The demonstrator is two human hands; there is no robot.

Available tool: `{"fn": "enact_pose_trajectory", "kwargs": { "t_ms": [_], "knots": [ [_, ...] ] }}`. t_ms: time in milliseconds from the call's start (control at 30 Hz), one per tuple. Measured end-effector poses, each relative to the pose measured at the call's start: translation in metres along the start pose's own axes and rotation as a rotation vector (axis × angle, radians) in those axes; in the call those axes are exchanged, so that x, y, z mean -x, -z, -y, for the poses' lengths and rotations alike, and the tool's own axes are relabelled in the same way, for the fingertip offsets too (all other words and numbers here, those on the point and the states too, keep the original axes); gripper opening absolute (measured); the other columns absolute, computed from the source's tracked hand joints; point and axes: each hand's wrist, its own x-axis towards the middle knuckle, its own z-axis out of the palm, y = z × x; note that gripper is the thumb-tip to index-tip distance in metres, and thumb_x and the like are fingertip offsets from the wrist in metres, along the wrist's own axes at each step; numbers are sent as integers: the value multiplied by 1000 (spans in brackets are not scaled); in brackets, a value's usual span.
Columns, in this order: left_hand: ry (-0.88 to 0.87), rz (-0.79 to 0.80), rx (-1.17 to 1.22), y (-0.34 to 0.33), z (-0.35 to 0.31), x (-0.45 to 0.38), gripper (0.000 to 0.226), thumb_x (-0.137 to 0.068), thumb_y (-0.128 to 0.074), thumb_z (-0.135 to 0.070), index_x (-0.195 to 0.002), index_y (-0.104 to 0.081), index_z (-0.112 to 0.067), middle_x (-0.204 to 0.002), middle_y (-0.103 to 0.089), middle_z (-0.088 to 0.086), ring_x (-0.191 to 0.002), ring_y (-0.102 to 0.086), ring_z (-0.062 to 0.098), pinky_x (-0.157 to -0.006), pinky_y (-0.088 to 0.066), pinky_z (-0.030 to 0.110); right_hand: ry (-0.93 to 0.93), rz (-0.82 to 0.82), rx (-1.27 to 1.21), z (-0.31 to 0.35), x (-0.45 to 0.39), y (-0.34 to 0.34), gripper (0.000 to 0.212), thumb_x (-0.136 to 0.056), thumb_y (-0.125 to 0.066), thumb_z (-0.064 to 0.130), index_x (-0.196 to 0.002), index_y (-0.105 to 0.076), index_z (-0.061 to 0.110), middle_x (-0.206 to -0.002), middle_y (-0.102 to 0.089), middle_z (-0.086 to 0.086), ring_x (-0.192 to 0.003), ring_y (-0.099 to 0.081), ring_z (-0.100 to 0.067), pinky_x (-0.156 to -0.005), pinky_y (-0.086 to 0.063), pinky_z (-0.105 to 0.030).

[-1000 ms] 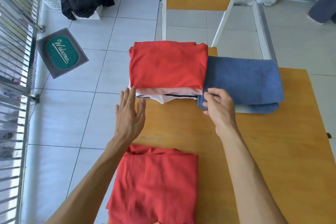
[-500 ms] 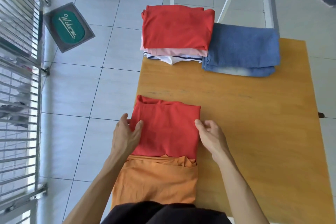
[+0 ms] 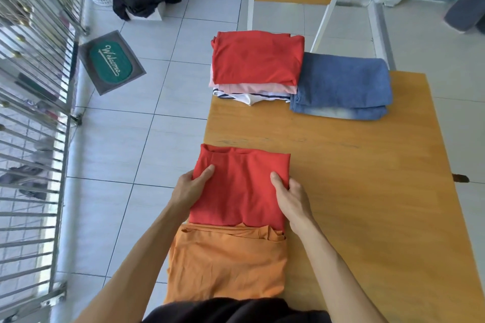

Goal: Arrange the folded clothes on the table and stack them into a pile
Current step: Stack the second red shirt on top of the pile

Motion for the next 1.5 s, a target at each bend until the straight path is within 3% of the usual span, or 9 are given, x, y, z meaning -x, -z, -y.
{"fn": "enact_pose_trajectory", "kwargs": {
  "t_ms": [300, 467, 667, 800, 933, 1033, 1167, 1333, 1500],
  "knots": [
    [-217, 68, 77, -2, -36, -11, 33, -91, -60, -53, -105, -71, -25, -102, -76, -3, -101, -70, 17, -87, -56, 36, 125, -52, -183, 34, -20, 6, 23, -100, -53, 53, -97, -67, 35, -101, -73, 5, -93, -70, -16, -86, -59, -38],
    [-368, 88, 96, 1, -109, -31, 32, -91, -60, -53, -103, -71, -25, -99, -77, -5, -95, -72, 15, -82, -57, 35, 248, -123, -218, 94, -50, 25, 32, -100, -55, 51, -95, -71, 23, -82, -68, 2, -75, -63, -14, -75, -55, -36],
    [-520, -8, 146, -6, -212, -65, 40, -88, -63, -54, -100, -70, -17, -87, -67, -4, -79, -65, 13, -80, -57, 39, 351, -147, -244, 194, -95, 46, 32, -102, -52, 51, -100, -68, 24, -89, -68, 6, -79, -63, -10, -70, -52, -28],
    [-616, -66, 119, -9, -268, -96, 33, -89, -59, -56, -97, -69, -26, -88, -69, -6, -80, -65, 12, -81, -57, 39, 418, -128, -243, 251, -134, 52, 26, -102, -51, 52, -98, -66, 30, -103, -73, -1, -96, -70, -20, -87, -58, -38],
    [-610, -98, 129, -19, -304, -137, 25, -91, -58, -51, -91, -67, -29, -85, -67, -8, -77, -63, 9, -73, -54, 30, 420, -118, -237, 288, -176, 53, 40, -103, -48, 49, -105, -64, 12, -96, -62, -8, -86, -60, -23, -88, -57, -45],
    [-457, -95, 99, -29, -304, -173, 24, -88, -60, -47, -82, -68, -26, -92, -68, -1, -84, -63, 17, -78, -52, 34, 274, -113, -239, 290, -206, 49, 44, -105, -47, 40, -117, -62, 0, -119, -67, -26, -104, -68, -38, -98, -55, -53],
    [-334, -128, 37, -36, -287, -203, 26, -89, -61, -43, -75, -66, -22, -88, -63, 3, -80, -57, 20, -69, -45, 33, 166, -102, -189, 269, -227, 43, 25, -104, -49, 32, -97, -64, 13, -105, -67, -16, -87, -61, -25, -82, -55, -39],
    [-429, -245, 3, -39, -300, -214, 37, -88, -58, -53, -101, -72, -21, -100, -71, 1, -93, -64, 21, -81, -53, 33, 346, -210, -325, 264, -235, 44, 21, -102, -56, 28, -88, -67, 17, -86, -58, -5, -76, -52, -16, -68, -45, -29],
    [-424, -372, -147, -50, -304, -218, 37, -89, -57, -52, -100, -70, -19, -110, -70, 5, -107, -62, 26, -82, -46, 29, 274, -200, -223, 252, -247, 42, 20, -103, -56, 28, -96, -68, 13, -82, -61, 4, -74, -58, -15, -58, -44, -24]
  ]
}}
